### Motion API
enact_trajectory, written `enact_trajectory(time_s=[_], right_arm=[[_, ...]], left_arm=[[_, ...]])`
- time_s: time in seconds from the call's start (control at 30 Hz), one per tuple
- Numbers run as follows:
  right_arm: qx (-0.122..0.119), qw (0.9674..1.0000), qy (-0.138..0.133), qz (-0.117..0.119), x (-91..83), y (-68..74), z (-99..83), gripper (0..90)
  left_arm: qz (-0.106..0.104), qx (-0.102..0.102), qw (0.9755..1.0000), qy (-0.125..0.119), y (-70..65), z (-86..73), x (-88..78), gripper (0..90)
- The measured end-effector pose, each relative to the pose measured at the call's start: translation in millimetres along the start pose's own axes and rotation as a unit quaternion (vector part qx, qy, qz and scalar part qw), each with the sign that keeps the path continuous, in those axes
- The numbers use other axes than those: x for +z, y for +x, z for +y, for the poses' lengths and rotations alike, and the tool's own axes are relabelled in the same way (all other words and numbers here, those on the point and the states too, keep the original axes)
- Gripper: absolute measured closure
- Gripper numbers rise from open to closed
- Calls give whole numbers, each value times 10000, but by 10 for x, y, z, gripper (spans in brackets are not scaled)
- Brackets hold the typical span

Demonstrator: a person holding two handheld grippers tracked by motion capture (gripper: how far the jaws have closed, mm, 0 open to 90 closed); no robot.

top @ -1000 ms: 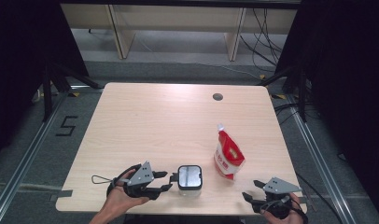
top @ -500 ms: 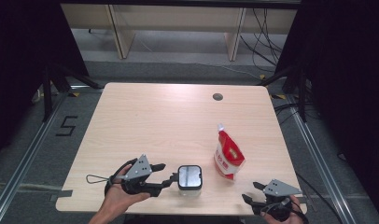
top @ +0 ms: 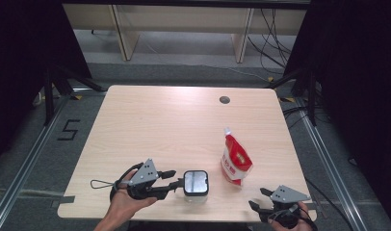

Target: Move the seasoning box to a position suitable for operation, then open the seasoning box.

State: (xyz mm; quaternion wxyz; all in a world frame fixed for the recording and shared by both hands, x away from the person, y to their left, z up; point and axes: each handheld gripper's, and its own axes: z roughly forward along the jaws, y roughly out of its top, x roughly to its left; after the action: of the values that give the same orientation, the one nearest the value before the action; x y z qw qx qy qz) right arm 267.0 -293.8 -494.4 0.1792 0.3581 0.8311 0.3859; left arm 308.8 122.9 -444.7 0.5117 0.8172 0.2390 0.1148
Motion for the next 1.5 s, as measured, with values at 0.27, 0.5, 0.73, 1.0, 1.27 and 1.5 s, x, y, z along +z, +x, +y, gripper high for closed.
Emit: enact_trajectory(time_s=[0.27,0.5,0.73,1.0,1.27,1.5], right_arm=[[110,9999,35,21,-1,35,12,375],[94,9998,-20,150,4,103,32,391],[-54,9985,-439,316,-31,227,105,492],[-288,9963,-585,562,64,454,214,576],[-456,9947,-628,671,159,571,307,615],[-525,9933,-803,649,227,585,380,681]], left_arm=[[13,9,10000,39,-18,20,19,610],[-15,12,10000,49,-24,29,38,660],[84,169,9998,20,-53,20,47,797],[131,272,9995,29,-71,10,75,852],[177,239,9995,90,-56,-35,120,857],[233,173,9995,94,-53,-47,112,844]])
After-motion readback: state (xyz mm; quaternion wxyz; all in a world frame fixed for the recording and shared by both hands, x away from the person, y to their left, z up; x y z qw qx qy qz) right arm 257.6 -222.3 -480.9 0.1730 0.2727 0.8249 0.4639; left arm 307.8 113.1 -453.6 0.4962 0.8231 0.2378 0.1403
